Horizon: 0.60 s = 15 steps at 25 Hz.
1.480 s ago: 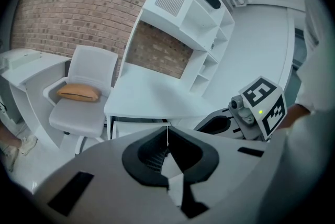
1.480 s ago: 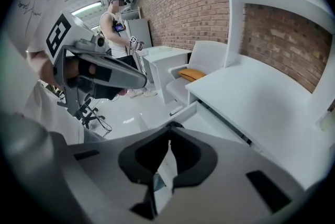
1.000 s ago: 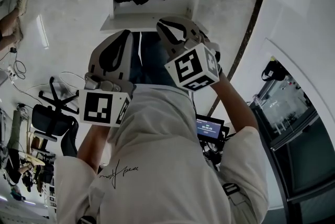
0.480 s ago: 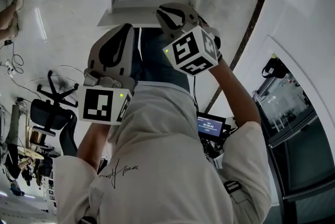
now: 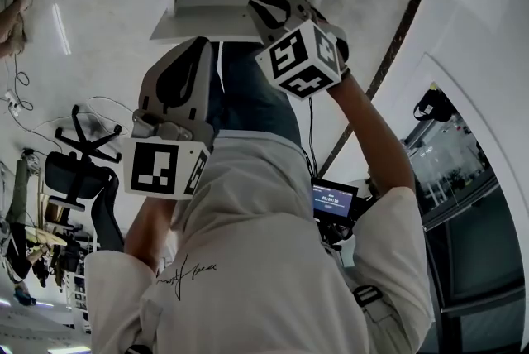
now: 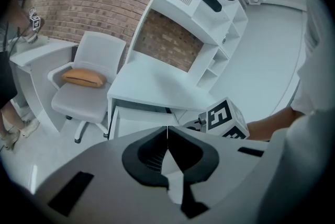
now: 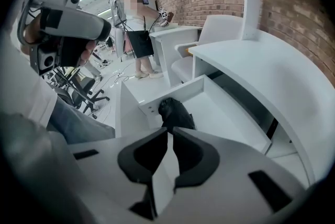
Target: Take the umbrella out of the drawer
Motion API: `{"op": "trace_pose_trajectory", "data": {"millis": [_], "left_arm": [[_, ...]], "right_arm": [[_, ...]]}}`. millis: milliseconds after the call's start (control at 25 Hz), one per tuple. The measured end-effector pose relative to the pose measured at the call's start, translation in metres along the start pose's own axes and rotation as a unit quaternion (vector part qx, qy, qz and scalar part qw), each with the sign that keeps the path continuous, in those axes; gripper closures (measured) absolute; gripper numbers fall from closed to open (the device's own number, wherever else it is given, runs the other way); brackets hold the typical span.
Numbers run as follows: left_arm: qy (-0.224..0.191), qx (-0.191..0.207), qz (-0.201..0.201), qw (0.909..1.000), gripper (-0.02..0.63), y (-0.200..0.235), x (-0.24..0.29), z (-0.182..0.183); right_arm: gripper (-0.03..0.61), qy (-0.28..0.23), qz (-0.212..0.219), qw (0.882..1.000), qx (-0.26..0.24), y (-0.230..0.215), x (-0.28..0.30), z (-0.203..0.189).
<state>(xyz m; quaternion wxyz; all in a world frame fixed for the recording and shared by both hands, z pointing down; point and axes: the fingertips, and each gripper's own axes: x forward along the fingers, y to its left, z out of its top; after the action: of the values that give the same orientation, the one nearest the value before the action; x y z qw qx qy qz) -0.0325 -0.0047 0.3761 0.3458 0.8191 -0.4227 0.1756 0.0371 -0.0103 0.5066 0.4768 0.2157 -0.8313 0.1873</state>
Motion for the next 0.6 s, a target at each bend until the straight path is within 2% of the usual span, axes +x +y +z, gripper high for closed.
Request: {"op": "trace_pose_trajectory", "data": {"millis": [320, 360, 440, 600], "left_arm": [[0.011, -0.001, 0.005, 0.9999, 0.597, 0.004, 0.006, -0.01], [0.011, -0.003, 0.007, 0.9999, 0.597, 0.004, 0.007, -0.01], [0.011, -0.007, 0.009, 0.9999, 0.597, 0.005, 0.009, -0.01], [0.015, -0.009, 0.01, 0.9998, 0.597, 0.008, 0.011, -0.016]], "right_arm": [[0.548, 0.019, 0.007, 1.0, -0.014, -0.006, 0.027, -0.01], [0.543, 0.023, 0.008, 1.0, -0.017, -0.007, 0.029, -0.012], [0.482, 0.031, 0.009, 0.999, -0.023, -0.011, 0.034, -0.015], [0.476, 0.04, 0.001, 0.998, -0.041, -0.018, 0.047, -0.017]]}}
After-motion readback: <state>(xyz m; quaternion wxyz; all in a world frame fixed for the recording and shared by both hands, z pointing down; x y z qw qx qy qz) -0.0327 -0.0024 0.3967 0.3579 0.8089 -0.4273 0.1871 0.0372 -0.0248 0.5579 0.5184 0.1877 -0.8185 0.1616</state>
